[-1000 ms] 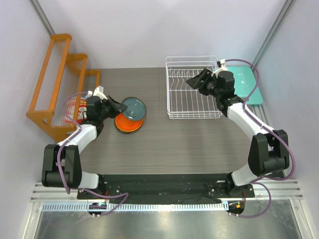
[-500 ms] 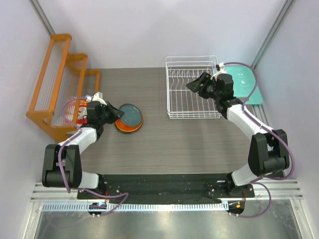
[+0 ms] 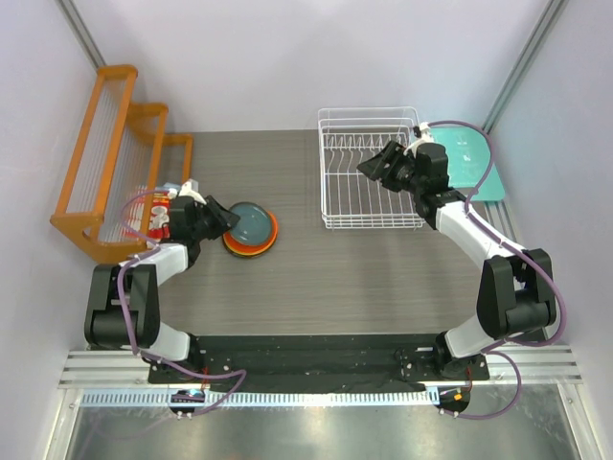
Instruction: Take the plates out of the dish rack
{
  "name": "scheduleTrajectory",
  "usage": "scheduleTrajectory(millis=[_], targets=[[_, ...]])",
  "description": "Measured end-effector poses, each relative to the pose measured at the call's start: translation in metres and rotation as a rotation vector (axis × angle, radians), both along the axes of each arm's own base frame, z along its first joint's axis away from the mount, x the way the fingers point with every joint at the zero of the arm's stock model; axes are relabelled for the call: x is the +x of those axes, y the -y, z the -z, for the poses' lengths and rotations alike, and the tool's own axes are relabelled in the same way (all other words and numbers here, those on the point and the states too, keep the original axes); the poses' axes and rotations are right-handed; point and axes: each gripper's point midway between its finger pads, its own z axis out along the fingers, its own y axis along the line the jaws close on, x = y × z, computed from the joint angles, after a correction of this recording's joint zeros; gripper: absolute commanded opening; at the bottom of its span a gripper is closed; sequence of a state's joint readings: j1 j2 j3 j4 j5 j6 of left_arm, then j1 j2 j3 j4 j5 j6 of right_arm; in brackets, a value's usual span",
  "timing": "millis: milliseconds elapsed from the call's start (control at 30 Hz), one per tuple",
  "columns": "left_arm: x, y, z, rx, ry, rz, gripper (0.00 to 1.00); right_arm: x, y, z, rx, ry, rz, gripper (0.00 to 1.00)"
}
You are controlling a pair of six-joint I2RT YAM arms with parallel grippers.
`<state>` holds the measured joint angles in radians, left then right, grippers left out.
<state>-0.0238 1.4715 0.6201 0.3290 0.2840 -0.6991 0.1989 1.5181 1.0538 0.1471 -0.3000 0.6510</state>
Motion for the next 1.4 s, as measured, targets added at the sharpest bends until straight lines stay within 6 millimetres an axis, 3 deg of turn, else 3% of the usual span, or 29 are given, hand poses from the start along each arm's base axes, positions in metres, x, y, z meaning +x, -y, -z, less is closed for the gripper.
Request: scheduleTrajectory(millis=[233,367,500,600,800,1067,1267,1400], targets=[[-0.001,0.000,0.005,0.002,-0.011,0.001,0.70,-0.001,0.001,0.003,-0.008,-0.008,-0.002,0.64],[-0.004,-0.001,0.007,0.009,-0.024,0.001,0.98,-0.002,0.001,0.006,-0.019,-0.011,-0.002,0.64],[-0.009,-0.003,0.002,0.029,-0.028,0.000,0.99,-0.002,0.005,0.009,-0.047,-0.014,0.007,0.66],[-0.012,-0.008,-0.013,0.047,-0.007,-0.019,1.00,-0.004,0.010,0.014,-0.083,-0.023,0.020,0.68],[-0.010,-0.014,-0.057,0.062,0.074,-0.053,1.00,-0.017,0.028,0.011,-0.174,0.012,0.064,0.78],[-0.019,-0.034,-0.131,0.145,0.219,-0.143,0.99,-0.046,0.074,-0.004,-0.375,0.124,0.196,0.89],[-0.043,-0.047,-0.175,0.248,0.356,-0.218,1.00,-0.078,0.111,0.033,-0.529,0.089,0.316,0.91],[-0.053,-0.045,-0.175,0.320,0.382,-0.228,1.00,-0.096,0.126,0.054,-0.619,0.063,0.374,0.92]])
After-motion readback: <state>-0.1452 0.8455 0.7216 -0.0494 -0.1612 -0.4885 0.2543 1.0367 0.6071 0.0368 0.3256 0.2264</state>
